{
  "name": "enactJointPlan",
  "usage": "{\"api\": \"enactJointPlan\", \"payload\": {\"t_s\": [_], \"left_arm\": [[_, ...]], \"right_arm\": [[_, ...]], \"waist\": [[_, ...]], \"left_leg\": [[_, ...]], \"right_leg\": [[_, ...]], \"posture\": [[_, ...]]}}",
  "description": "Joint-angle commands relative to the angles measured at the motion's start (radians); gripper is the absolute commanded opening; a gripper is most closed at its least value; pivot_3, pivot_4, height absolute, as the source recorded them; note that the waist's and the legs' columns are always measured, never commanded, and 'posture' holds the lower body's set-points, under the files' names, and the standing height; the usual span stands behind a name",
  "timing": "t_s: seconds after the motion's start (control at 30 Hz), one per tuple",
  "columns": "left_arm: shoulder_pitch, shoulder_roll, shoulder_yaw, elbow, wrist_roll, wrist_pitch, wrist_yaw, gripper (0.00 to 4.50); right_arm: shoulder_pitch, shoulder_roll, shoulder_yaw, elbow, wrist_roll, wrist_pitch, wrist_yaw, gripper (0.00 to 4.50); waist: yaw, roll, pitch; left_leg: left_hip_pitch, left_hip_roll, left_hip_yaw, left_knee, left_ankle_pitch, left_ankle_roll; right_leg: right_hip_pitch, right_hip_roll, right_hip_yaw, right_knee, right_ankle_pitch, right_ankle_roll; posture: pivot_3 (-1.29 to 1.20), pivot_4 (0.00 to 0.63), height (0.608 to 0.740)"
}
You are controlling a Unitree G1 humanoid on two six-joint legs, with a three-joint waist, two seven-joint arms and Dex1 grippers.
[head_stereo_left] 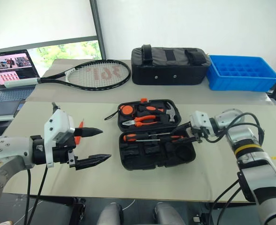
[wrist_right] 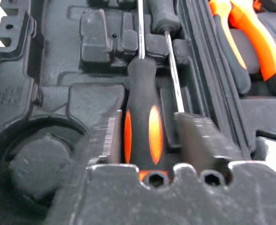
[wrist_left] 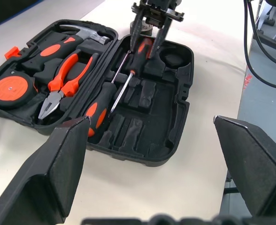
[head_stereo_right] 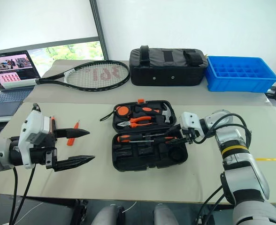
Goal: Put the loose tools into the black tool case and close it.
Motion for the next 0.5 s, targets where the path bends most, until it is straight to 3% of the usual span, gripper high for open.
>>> {"api": "enactJointPlan", "payload": {"t_s": [0.03, 0.1, 0.23, 0.33, 0.4, 0.5], "left_arm": [[-0.015, 0.016, 0.001, 0.003, 0.0, -0.033, -0.002, 4.5], [-0.015, 0.019, -0.001, 0.007, 0.001, -0.037, -0.002, 4.5], [-0.02, 0.021, -0.023, 0.021, 0.01, -0.056, -0.007, 4.5], [-0.031, 0.021, -0.041, 0.028, 0.012, -0.063, -0.007, 4.5], [-0.036, 0.023, -0.046, 0.032, 0.013, -0.067, -0.009, 4.5], [-0.038, 0.027, -0.051, 0.037, 0.014, -0.073, -0.013, 4.5]], "right_arm": [[-0.026, -0.014, -0.027, 0.014, -0.005, -0.06, 0.012, 3.91], [-0.032, -0.016, -0.038, 0.014, 0.004, -0.054, 0.014, 4.43], [0.002, 0.036, -0.13, -0.112, 0.149, 0.157, -0.02, 4.43], [0.084, 0.05, -0.117, -0.24, 0.082, 0.2, -0.165, 4.43], [0.133, 0.061, -0.115, -0.33, 0.113, 0.266, -0.157, 4.43], [0.168, 0.077, -0.126, -0.402, 0.152, 0.359, -0.16, 3.72]], "waist": [[0.0, 0.0, 0.0], [0.0, 0.0, 0.0], [-0.001, 0.0, 0.0], [-0.002, 0.0, 0.0], [0.002, 0.0, 0.0], [0.004, 0.001, 0.0]], "left_leg": [[0.0, 0.0, 0.0, 0.0, 0.0, 0.0], [0.0, 0.0, 0.0, 0.0, 0.0, 0.0], [0.0, 0.0, 0.0, 0.0, 0.0, 0.0], [0.0, 0.001, -0.001, 0.0, 0.0, 0.0], [0.0, 0.001, -0.002, 0.0, 0.0, 0.0], [-0.001, 0.0, -0.001, 0.0, 0.0, 0.0]], "right_leg": [[0.0, 0.0, 0.0, 0.0, 0.0, 0.0], [0.0, 0.0, 0.0, 0.0, 0.0, 0.0], [0.0, 0.0, 0.0, 0.0, 0.0, 0.0], [0.0, 0.001, 0.0, 0.002, 0.0, 0.0], [0.0, 0.0, -0.002, 0.002, 0.0, 0.0], [-0.001, 0.0, -0.002, 0.002, 0.0, 0.0]], "posture": [[0.0, 0.15, 0.708], [0.0, 0.15, 0.708], [0.0, 0.15, 0.708], [0.0, 0.15, 0.708], [0.0, 0.15, 0.708], [0.0, 0.15, 0.708]]}}
